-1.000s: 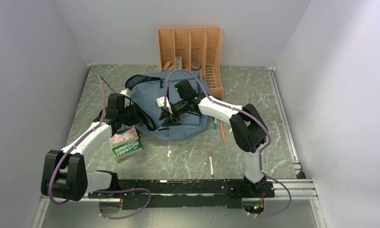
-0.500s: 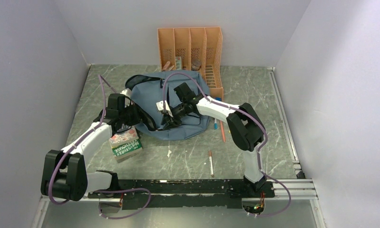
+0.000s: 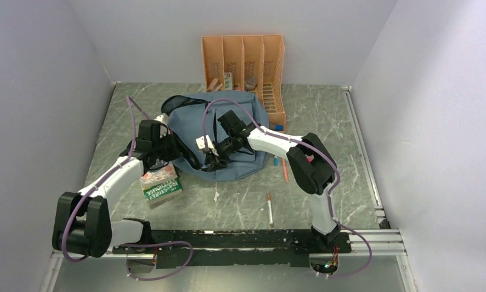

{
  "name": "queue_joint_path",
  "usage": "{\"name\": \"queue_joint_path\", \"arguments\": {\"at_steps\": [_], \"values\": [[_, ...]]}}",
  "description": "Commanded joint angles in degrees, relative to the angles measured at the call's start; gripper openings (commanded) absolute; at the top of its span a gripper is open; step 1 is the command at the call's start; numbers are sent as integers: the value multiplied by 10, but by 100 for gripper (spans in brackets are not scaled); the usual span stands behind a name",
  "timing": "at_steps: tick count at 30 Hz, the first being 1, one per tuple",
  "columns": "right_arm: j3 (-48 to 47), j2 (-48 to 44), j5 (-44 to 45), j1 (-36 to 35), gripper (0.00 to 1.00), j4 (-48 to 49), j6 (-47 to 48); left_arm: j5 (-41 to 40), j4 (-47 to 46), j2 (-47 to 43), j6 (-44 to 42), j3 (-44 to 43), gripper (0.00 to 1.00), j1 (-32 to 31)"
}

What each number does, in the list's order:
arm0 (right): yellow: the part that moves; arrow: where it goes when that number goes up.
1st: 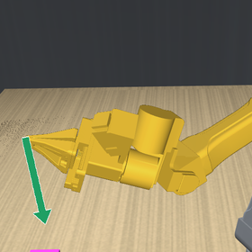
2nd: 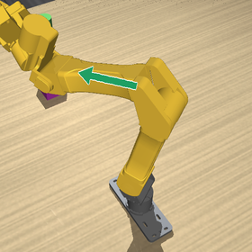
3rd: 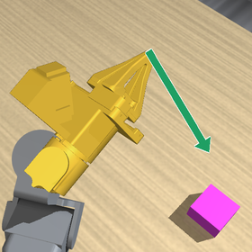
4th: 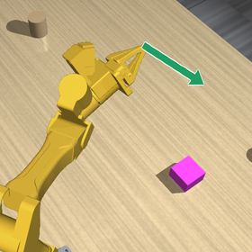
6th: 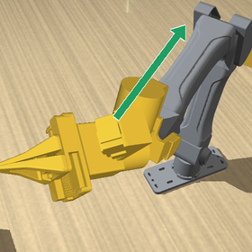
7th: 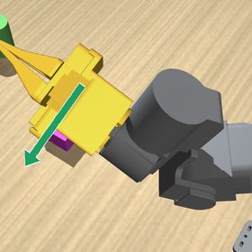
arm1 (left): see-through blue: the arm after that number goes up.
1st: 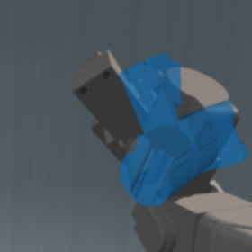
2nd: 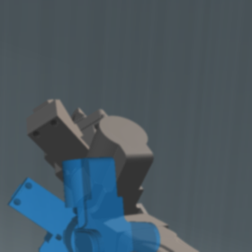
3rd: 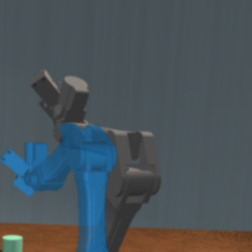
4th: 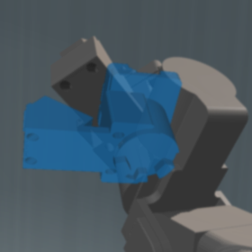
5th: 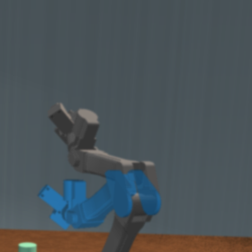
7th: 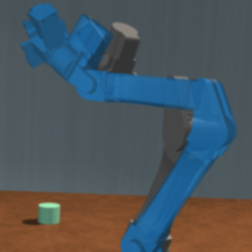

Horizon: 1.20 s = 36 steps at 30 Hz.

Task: Pack the student bag
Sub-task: Unzip the student bag at the center of the board.

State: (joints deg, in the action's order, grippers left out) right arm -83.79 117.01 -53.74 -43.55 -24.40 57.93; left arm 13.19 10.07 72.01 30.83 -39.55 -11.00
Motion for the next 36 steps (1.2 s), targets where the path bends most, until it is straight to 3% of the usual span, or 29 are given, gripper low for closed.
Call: {"name": "queue_joint_path", "arguments": {"at_steps": [1, 9, 17, 36], "values": [[-8, 12, -1, -10, 39, -42, 19, 14, -17, -1, -2, 3, 5, -3], [12, 10, 21, -18, 30, 10, -22, 10, -11, 1, -2, -3, 5, -3], [62, -42, 54, -18, 0, 98, -81, 10, -13, 5, -2, -6, 5, -3], [138, -160, 109, -23, 0, 179, -166, 4, -10, 7, -2, -8, 5, -3]]}}
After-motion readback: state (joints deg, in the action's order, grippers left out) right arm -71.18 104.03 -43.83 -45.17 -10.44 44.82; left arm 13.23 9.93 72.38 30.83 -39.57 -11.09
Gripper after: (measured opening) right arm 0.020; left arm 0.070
